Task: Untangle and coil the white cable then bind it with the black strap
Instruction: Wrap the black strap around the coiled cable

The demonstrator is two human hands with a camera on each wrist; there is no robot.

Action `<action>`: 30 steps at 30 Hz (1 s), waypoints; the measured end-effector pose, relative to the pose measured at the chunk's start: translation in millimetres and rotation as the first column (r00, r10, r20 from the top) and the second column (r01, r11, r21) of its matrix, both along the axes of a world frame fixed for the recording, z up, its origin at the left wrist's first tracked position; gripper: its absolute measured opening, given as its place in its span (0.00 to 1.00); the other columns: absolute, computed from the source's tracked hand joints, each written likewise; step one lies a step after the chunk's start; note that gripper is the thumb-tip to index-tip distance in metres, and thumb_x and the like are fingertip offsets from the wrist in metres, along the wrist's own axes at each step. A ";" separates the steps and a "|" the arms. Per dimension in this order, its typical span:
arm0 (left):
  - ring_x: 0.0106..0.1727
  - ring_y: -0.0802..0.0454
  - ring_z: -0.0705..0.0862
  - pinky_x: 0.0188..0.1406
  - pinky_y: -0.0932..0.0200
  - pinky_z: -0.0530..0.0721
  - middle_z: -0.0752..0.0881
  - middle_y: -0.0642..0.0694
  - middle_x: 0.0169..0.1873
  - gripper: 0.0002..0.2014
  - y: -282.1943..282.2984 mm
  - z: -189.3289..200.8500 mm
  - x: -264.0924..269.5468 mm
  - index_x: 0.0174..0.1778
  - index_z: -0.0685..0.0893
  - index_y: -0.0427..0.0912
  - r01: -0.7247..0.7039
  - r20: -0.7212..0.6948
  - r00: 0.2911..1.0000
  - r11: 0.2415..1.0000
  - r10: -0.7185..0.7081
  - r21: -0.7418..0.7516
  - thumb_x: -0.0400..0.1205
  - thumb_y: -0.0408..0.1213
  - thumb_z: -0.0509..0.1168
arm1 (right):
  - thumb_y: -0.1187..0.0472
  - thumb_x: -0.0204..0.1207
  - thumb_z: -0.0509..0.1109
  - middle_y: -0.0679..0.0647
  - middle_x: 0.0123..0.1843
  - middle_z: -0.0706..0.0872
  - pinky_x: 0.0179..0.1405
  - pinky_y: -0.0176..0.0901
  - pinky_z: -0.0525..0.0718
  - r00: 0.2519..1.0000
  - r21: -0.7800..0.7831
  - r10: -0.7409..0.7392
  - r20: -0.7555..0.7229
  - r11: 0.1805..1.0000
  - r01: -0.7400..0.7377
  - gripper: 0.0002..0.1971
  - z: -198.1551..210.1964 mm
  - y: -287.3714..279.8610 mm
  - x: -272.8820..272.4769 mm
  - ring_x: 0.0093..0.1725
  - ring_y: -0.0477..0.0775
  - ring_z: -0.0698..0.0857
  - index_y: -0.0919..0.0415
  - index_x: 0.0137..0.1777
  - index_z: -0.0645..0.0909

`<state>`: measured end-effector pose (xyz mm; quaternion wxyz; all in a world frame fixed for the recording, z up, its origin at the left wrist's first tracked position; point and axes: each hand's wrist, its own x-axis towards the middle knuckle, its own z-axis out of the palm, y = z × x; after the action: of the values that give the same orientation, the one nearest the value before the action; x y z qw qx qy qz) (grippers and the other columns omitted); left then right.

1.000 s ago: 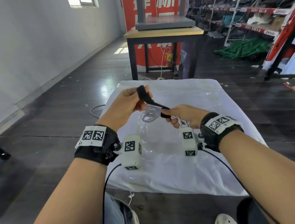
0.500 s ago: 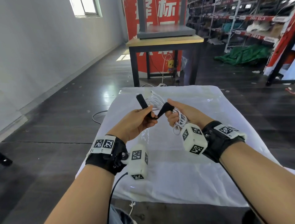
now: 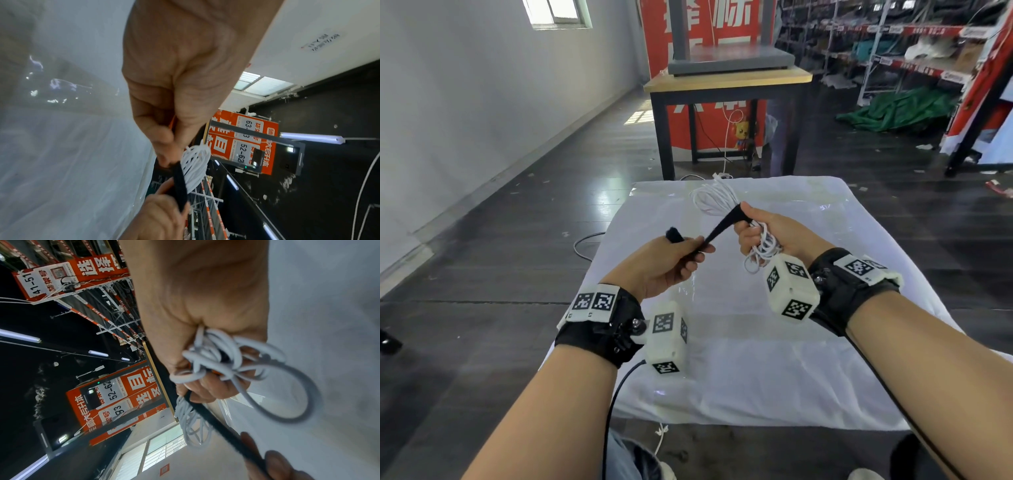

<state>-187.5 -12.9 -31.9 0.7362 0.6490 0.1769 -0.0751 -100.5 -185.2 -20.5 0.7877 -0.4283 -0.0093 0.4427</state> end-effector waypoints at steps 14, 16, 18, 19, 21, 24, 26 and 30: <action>0.35 0.54 0.90 0.36 0.67 0.87 0.91 0.38 0.41 0.06 12.3 -8.1 2.3 0.52 0.85 0.31 0.027 0.045 0.998 0.985 -0.035 0.170 0.82 0.26 0.65 | 0.52 0.83 0.57 0.51 0.24 0.76 0.15 0.28 0.70 0.991 0.063 0.124 0.043 0.990 -0.127 0.15 0.3 -3.3 -6.6 0.16 0.40 0.70 0.64 0.43 0.72; 0.34 0.53 0.90 0.35 0.67 0.86 0.90 0.39 0.39 0.07 19.1 -9.7 3.7 0.54 0.85 0.32 0.016 0.057 0.998 0.962 -0.033 0.272 0.82 0.27 0.65 | 0.54 0.82 0.58 0.53 0.28 0.76 0.15 0.27 0.69 0.962 -0.035 0.230 0.146 0.973 -0.227 0.13 -2.2 -4.0 -10.4 0.17 0.40 0.69 0.65 0.48 0.72; 0.33 0.50 0.89 0.34 0.65 0.87 0.90 0.38 0.38 0.07 29.0 -8.8 4.7 0.52 0.86 0.32 -0.009 0.073 0.997 0.919 -0.021 0.393 0.83 0.27 0.64 | 0.55 0.84 0.57 0.53 0.29 0.76 0.15 0.28 0.69 0.903 -0.189 0.344 0.258 0.934 -0.302 0.12 -5.3 -5.2 -13.3 0.19 0.41 0.68 0.66 0.52 0.72; 0.34 0.48 0.88 0.33 0.64 0.87 0.90 0.39 0.37 0.07 33.5 -8.4 4.4 0.48 0.87 0.33 -0.016 0.081 0.996 0.902 -0.022 0.431 0.83 0.25 0.63 | 0.55 0.85 0.57 0.53 0.30 0.76 0.16 0.28 0.68 0.870 -0.259 0.398 0.291 0.908 -0.328 0.12 -7.0 -6.3 -14.5 0.19 0.41 0.68 0.66 0.53 0.72; 0.37 0.49 0.87 0.34 0.66 0.86 0.90 0.44 0.35 0.11 41.0 -6.5 3.6 0.43 0.87 0.36 0.002 0.118 0.991 0.875 -0.067 0.484 0.81 0.21 0.60 | 0.56 0.85 0.58 0.53 0.32 0.76 0.18 0.28 0.68 0.800 -0.388 0.502 0.330 0.844 -0.370 0.11 -9.0 -5.8 -15.9 0.21 0.41 0.67 0.66 0.53 0.73; 0.38 0.59 0.86 0.42 0.70 0.84 0.89 0.51 0.40 0.10 41.7 -2.0 1.3 0.48 0.89 0.42 0.061 0.170 0.966 0.815 -0.193 0.577 0.82 0.25 0.64 | 0.57 0.85 0.60 0.54 0.33 0.75 0.19 0.29 0.67 0.673 -0.570 0.654 0.345 0.716 -0.403 0.10 -7.1 0.1 -20.6 0.21 0.42 0.67 0.66 0.52 0.73; 0.40 0.61 0.87 0.47 0.71 0.83 0.89 0.50 0.45 0.08 38.8 1.3 0.8 0.48 0.90 0.45 0.037 0.229 0.950 0.808 -0.211 0.588 0.81 0.29 0.67 | 0.58 0.84 0.61 0.54 0.33 0.74 0.20 0.30 0.68 0.592 -0.655 0.727 0.349 0.641 -0.400 0.09 -4.3 4.9 -24.2 0.22 0.43 0.68 0.66 0.54 0.73; 0.50 0.60 0.87 0.55 0.71 0.81 0.89 0.53 0.48 0.09 33.5 9.0 -1.4 0.46 0.91 0.47 0.024 0.300 0.916 0.784 -0.265 0.620 0.78 0.29 0.70 | 0.59 0.84 0.63 0.54 0.33 0.75 0.22 0.31 0.70 0.553 -0.715 0.739 0.385 0.618 -0.327 0.09 -2.5 11.2 -28.2 0.25 0.45 0.70 0.65 0.56 0.74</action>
<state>-188.9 20.6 -23.0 0.5019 0.8633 -0.0023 0.0523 -128.7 -174.0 -23.0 0.3813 -0.7397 -0.2872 0.4744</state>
